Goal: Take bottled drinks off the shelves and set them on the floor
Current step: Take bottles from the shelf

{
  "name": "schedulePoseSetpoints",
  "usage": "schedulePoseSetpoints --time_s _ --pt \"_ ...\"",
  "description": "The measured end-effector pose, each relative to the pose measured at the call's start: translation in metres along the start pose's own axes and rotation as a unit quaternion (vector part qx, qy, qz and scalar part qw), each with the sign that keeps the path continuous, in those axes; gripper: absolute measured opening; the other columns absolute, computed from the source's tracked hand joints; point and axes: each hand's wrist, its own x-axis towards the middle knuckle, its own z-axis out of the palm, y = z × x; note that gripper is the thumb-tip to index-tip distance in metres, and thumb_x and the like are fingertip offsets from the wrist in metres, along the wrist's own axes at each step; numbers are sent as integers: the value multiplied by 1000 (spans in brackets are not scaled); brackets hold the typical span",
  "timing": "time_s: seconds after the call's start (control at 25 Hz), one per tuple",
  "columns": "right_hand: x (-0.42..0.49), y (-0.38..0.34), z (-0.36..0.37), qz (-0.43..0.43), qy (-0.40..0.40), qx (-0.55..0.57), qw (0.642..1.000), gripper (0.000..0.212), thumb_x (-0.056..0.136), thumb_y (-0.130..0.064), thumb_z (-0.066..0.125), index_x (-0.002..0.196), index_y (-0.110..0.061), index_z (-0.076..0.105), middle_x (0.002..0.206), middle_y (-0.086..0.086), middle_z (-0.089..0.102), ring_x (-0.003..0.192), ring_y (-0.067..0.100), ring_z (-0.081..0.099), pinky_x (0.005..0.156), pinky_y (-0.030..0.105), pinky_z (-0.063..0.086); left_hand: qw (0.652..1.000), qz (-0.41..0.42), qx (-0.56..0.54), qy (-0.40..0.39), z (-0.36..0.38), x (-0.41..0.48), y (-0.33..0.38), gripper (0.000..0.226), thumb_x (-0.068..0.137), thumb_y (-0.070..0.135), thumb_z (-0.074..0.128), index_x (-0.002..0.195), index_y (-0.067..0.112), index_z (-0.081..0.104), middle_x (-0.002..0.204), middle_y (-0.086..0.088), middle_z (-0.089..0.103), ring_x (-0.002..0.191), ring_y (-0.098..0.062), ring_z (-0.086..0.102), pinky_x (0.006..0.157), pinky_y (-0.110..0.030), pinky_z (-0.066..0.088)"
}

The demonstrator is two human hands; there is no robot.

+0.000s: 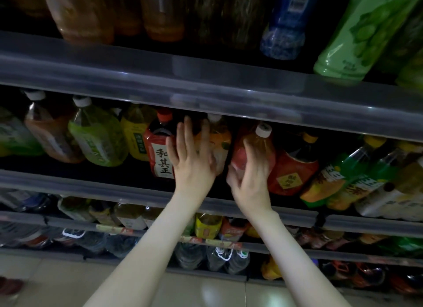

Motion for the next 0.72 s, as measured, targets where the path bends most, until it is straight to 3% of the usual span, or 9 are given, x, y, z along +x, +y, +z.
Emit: schedulePoseSetpoints --time_s 0.08,0.16,0.24,0.36,0.48,0.64,0.72 --pt "28 -25 13 81 -104 84 988 91 86 -18 69 152 -21 7 155 7 19 142 15 17 115 15 10 999 4 34 -10 -2 5 -20 71 80 25 52 146 11 30 148 -23 33 141 -38 18 113 -55 0" --pt "53 -37 29 143 -192 48 970 103 84 -20 70 152 -22 -7 158 5 5 145 18 9 118 27 14 997 53 46 -29 -1 4 -33 73 75 22 59 143 11 36 142 -16 46 141 -34 20 110 -60 2" --pt "65 -41 34 163 -222 -23 961 99 87 -14 64 152 -19 -10 156 5 0 143 23 7 118 32 17 994 91 36 -43 -2 -1 -40 74 70 11 65 140 9 40 135 -11 53 140 -28 24 109 -60 4" --pt "56 -38 28 123 -176 -52 975 89 86 -10 67 151 -9 7 149 14 9 135 24 12 113 31 21 994 101 22 -37 -10 -6 -45 78 66 1 62 139 8 37 131 -11 56 137 -25 32 110 -56 9" --pt "24 -36 26 72 -141 31 987 85 79 -10 75 146 -8 22 148 20 21 137 29 18 111 33 24 994 104 -25 -29 -22 -27 -46 69 74 6 59 139 7 35 128 -17 51 131 -32 37 109 -53 22" --pt "-10 -34 27 -3 -103 61 993 80 69 -1 82 132 -21 37 140 3 35 133 24 34 112 37 30 987 119 -104 8 -40 -58 -59 57 82 -3 43 136 13 42 123 -13 44 120 -31 44 103 -45 30" --pt "-20 -34 25 -33 -91 56 994 80 66 6 82 130 -20 41 136 -1 35 131 22 34 113 31 28 986 120 -114 10 -42 -58 -71 55 84 -4 35 134 16 44 126 -13 43 121 -33 44 104 -47 31"
